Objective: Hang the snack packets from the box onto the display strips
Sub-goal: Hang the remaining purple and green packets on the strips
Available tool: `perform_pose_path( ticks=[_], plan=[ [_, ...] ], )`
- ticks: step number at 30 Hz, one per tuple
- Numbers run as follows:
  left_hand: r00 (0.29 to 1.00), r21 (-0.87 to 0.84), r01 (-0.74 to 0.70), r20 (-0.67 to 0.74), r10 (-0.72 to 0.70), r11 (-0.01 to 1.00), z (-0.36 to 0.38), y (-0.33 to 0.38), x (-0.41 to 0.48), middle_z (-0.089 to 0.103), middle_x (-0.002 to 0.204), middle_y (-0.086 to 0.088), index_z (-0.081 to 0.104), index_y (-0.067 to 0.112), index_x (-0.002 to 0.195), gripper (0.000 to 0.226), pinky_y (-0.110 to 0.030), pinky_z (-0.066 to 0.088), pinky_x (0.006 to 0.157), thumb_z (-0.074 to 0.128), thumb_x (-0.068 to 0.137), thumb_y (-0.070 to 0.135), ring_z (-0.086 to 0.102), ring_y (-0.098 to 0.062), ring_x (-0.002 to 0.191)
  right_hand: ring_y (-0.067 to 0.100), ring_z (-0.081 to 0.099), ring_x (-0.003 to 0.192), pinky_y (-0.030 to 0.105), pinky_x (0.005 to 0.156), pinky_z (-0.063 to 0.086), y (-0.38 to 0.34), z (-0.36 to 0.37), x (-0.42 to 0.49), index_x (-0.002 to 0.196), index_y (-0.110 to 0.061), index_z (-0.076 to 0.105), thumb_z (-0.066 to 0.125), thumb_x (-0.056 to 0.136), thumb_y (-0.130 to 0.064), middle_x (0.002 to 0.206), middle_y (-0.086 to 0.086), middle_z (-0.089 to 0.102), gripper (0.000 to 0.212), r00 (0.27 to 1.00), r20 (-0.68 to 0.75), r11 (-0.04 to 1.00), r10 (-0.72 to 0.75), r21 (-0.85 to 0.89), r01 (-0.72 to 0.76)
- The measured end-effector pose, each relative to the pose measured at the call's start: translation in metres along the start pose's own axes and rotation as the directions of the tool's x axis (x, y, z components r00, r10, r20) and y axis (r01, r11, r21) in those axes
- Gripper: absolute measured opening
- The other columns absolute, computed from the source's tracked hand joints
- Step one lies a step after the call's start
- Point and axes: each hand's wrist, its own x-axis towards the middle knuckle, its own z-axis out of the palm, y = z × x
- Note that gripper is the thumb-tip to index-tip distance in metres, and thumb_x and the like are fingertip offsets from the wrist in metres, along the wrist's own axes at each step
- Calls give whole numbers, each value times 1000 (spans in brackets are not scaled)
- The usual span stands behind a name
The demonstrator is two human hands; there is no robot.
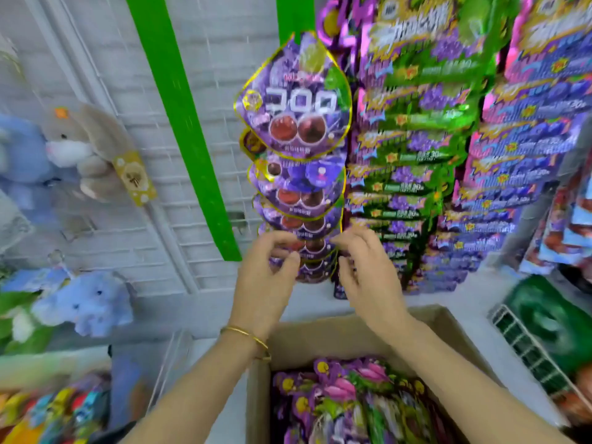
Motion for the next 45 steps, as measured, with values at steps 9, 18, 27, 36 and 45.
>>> perform_pose_path(
  ticks=[9,18,27,36,45],
  plan=[
    [839,295,231,422,-343,927,13,-70,-31,61,95,0,65,8,97,17,-14,43,66,55,84,2,54,-8,76,25,51,120,29,99,37,94,85,-183,131,-9,48,62,87,-21,129,13,55,48,407,714,779,570,-313,-543],
    [768,202,421,439,-466,884,14,-70,-30,58,81,3,61,14,95,16,-11,44,48,50,88,4,55,-12,79,27,4,145,53,113,18,88,110,-210,148,-24,3,71,66,-60,157,6,4,112,200,816,832,543,-555,3],
    [768,208,414,442,-462,886,11,-68,-32,61,93,-3,60,15,96,16,-18,47,60,48,89,6,59,-14,86,25,20,139,48,108,28,83,111,-204,139,-12,23,73,61,-62,144,7,34,105,268,758,779,595,-626,40],
    [768,237,396,444,-461,887,11,-71,-34,62,94,-2,62,14,97,16,-15,48,58,50,89,7,58,-11,84,19,49,92,32,75,40,95,98,-194,64,-19,52,71,75,-34,87,4,60,26,382,751,837,538,-425,-343],
    [571,502,168,652,-499,849,22,-84,-49,60,115,-2,57,9,120,39,-13,39,85,65,83,17,55,-9,103,3,34,52,18,49,23,84,54,-133,56,-4,52,68,83,-12,57,0,39,32,522,772,661,363,182,-728]
  ],
)
